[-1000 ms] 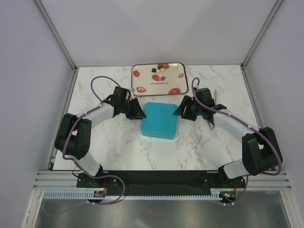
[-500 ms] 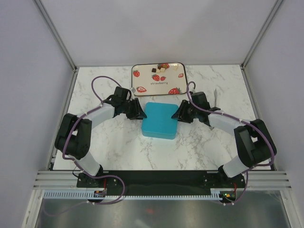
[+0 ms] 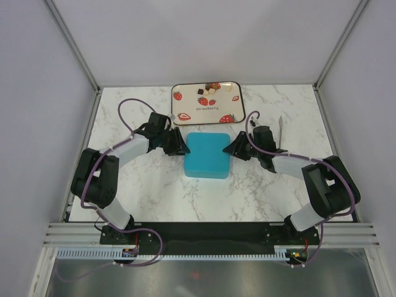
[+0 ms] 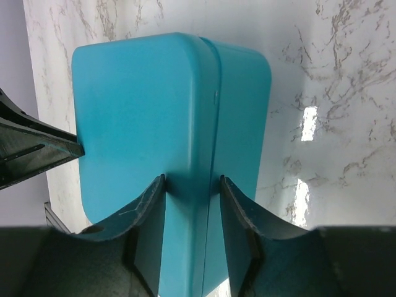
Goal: Pack the chocolate
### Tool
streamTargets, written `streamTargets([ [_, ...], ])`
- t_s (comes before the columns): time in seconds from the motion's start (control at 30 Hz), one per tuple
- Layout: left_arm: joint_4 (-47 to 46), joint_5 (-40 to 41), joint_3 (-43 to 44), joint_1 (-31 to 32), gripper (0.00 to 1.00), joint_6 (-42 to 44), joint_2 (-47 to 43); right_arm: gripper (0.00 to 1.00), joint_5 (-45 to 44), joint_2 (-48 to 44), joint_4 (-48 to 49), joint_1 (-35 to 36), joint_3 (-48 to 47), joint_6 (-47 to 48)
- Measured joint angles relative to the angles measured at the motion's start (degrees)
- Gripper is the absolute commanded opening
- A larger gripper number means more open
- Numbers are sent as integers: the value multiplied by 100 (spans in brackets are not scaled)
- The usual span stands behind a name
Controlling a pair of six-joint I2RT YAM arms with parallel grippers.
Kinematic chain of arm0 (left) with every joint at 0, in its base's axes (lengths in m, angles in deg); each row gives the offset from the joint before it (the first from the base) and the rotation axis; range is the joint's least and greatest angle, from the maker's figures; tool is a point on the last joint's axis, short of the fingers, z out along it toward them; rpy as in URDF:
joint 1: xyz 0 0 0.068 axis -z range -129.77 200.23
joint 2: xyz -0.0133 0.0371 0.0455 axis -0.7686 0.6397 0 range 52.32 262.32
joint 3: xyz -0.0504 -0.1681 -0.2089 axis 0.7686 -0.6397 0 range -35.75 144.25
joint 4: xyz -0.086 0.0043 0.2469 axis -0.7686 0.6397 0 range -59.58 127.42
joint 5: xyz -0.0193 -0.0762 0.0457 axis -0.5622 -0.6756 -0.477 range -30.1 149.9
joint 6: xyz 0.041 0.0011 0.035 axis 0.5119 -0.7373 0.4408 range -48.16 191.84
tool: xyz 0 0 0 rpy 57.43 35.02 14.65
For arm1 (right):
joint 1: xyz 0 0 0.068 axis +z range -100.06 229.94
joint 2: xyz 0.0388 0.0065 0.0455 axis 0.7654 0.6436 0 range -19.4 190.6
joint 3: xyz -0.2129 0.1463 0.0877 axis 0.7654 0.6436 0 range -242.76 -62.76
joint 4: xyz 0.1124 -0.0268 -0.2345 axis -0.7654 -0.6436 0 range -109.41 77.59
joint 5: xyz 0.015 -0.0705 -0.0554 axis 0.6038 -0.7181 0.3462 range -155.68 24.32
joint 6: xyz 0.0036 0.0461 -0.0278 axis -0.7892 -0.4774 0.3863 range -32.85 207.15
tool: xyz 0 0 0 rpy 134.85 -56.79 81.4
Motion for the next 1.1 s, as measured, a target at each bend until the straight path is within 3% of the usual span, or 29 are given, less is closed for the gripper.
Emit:
streamTargets([
  [0.17, 389, 254, 254, 48, 47, 0, -2, 68, -153, -7, -820, -2, -407, 214],
  [0.37, 894, 651, 673, 68, 54, 26, -96, 72, -632, -162, -2227, -208, -1165, 614],
  [0.43, 1032, 789, 774, 66, 54, 50, -210, 63, -728, -214, -2520, -299, -1469, 717],
  [0.47, 1095, 861, 824, 66, 53, 63, -302, 43, -741, -236, -2597, -339, -1628, 756],
  [0.5, 1134, 883, 855, 66, 52, 66, -372, 33, -702, -243, -2640, -363, -1794, 835],
  [0.6, 1137, 796, 876, 68, 48, 63, -612, 13, -243, -179, -2549, -365, -2234, 835],
  [0.83, 743, 319, 496, 72, 46, -15, -610, 9, 1178, 876, -1283, -337, -2743, 310],
  [1.1, 372, 24, -197, 66, 45, -199, -245, 9, 2269, 2114, 369, -343, -2072, -564],
])
